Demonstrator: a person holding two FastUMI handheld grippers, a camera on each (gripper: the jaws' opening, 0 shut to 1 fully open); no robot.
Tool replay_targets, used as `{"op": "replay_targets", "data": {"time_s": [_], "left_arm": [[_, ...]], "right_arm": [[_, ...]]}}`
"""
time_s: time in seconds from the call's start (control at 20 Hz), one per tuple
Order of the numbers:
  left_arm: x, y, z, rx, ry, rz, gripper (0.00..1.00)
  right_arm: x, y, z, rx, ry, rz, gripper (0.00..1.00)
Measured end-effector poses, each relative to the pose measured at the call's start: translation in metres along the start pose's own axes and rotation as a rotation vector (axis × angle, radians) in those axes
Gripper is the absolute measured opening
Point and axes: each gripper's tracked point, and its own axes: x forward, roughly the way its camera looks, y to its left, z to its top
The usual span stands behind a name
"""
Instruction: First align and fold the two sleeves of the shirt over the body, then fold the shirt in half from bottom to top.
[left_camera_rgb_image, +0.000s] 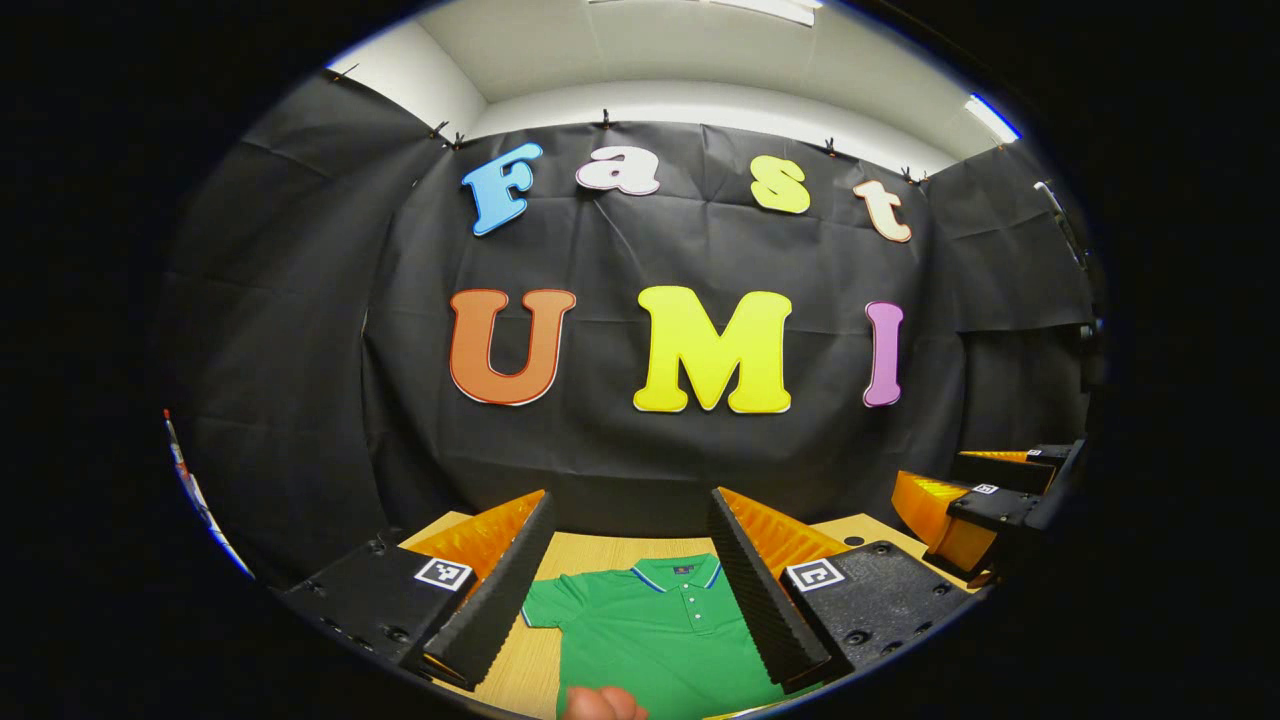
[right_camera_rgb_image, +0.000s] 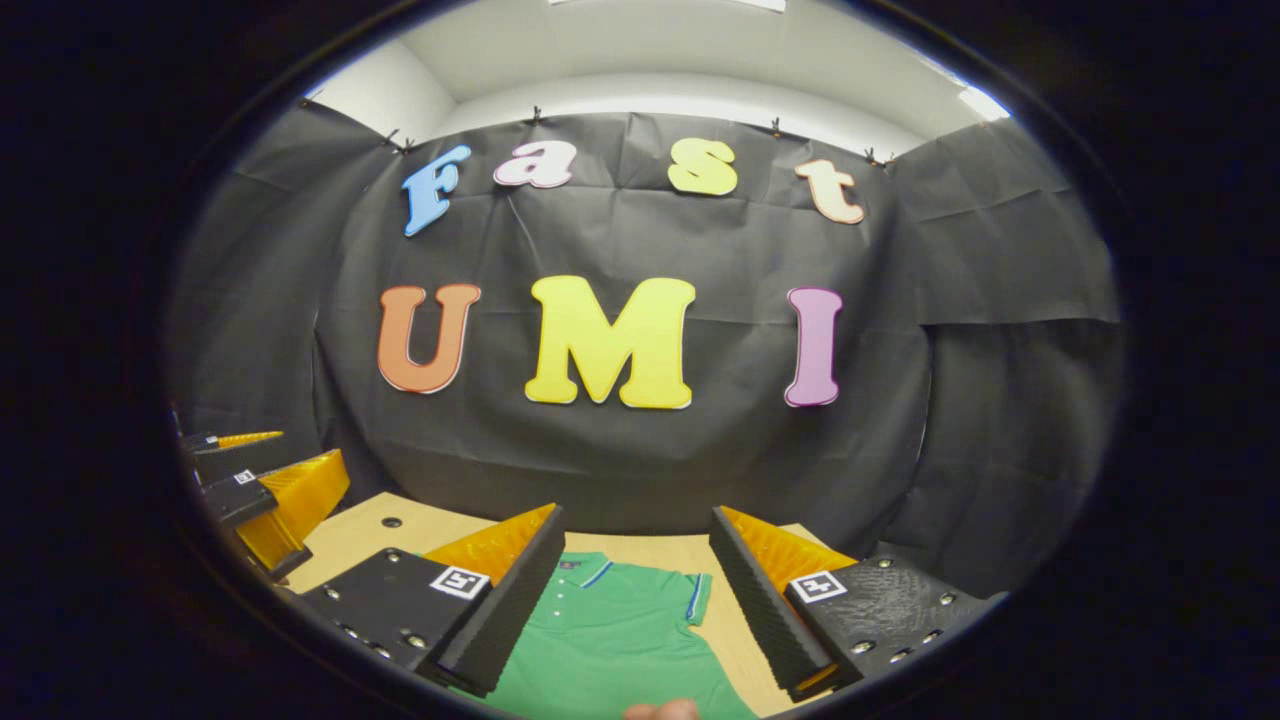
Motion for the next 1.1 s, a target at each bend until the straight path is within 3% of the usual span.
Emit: {"op": "replay_targets", "data": {"time_s": [0.45,0.6,0.85,1.1], "left_arm": [[0.025,0.000,-0.010,0.002,0.017,0.024,0.98],[0.035,0.000,-0.014,0.004,0.028,0.032,0.98],[0.047,0.003,-0.016,0.036,0.038,0.044,0.98],[0.056,0.002,-0.016,0.068,0.040,0.041,0.98]], "right_arm": [[0.076,-0.032,-0.017,-0.026,0.075,-0.032,0.93],[0.125,-0.038,-0.050,-0.029,0.195,0.005,0.93],[0.211,-0.066,-0.112,-0.024,0.325,-0.064,0.93],[0.269,-0.080,-0.194,-0.072,0.450,-0.079,0.93]]}}
